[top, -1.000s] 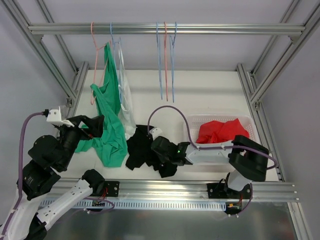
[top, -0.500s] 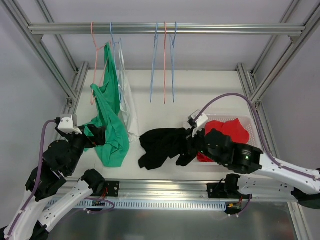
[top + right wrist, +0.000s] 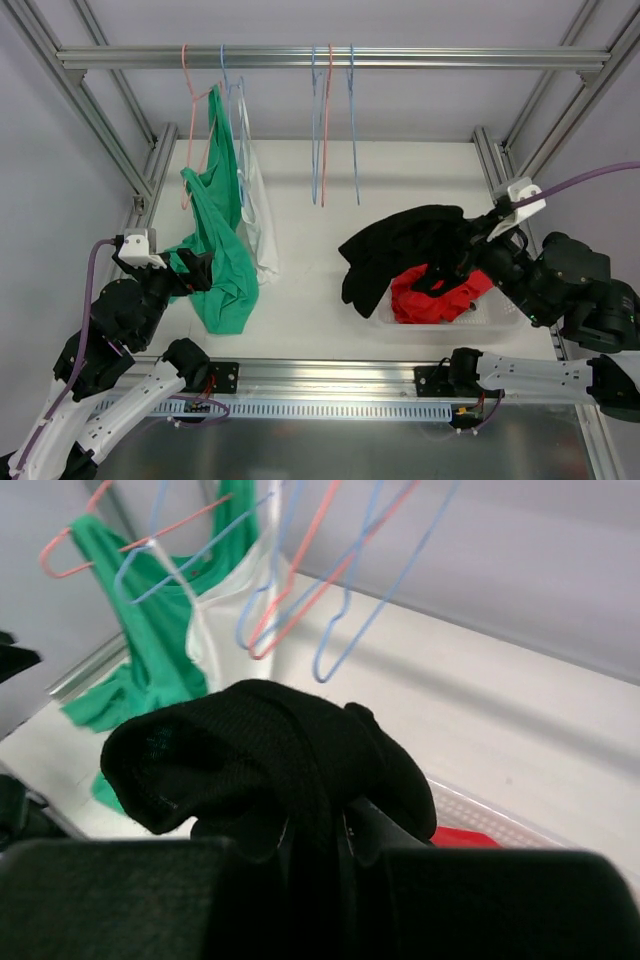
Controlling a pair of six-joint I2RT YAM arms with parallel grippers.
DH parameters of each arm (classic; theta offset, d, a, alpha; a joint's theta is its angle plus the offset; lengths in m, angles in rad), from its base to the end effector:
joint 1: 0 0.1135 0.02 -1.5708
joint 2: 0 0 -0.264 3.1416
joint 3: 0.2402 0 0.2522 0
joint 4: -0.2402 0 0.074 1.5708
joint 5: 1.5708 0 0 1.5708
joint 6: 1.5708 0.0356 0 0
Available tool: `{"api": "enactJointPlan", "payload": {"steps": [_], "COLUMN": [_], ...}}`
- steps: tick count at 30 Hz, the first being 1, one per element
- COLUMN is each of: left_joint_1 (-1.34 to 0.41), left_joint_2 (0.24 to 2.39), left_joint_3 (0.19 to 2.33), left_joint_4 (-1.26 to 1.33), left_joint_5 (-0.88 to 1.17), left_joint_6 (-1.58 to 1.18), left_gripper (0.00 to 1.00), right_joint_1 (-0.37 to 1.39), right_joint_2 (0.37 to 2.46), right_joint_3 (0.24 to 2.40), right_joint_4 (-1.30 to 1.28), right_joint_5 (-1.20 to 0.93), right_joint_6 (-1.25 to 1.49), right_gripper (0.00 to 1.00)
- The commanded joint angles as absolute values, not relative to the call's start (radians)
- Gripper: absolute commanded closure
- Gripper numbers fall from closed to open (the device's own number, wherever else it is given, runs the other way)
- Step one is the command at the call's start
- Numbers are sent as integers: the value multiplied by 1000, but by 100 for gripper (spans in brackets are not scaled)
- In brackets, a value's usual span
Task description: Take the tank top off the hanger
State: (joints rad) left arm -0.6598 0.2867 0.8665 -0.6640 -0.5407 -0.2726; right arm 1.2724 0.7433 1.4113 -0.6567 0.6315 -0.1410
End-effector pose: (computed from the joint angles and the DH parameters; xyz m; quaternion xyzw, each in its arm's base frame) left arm 0.0452 -0.0119 0.3638 -0.0408 0.7310 -0.1175 0.6709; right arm 0.0446 0.0736 0.4921 -0.2660 0.6517 0.1780 0.6877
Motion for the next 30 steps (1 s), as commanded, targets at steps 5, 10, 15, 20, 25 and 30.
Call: {"api": "enactJointPlan", "payload": {"steps": [5,10,15,20,25,30], "left_joint_1": [-657,-657,-657,-657,-657,-657], "left_joint_2": [290,293,281,278,281,279], "left_joint_3": [861,862,862,862,862,864], "left_joint_4": [-649,-649,-649,-649,-649,-649], "left_joint_5": [-558,-551,-552,-551,-545,-543], "left_joint_6": [-252,-255,-258,-258,-256,-258], "left_gripper": [1,1,1,1,1,1], "right_joint_1": [1270,1247,1090,899,637,442], "right_joint_2": [741,762,781,769,753,796], "right_joint_3": [1485,1463,1343,1148,968,793], "right_joint_4": [-839,-876,-879,-737,-628,-566], "right_joint_5": [951,970,786,453,197,46], "right_joint_6": [-150,-126,-35,40,89,118], "right_gripper": [100,100,100,100,100,100]}}
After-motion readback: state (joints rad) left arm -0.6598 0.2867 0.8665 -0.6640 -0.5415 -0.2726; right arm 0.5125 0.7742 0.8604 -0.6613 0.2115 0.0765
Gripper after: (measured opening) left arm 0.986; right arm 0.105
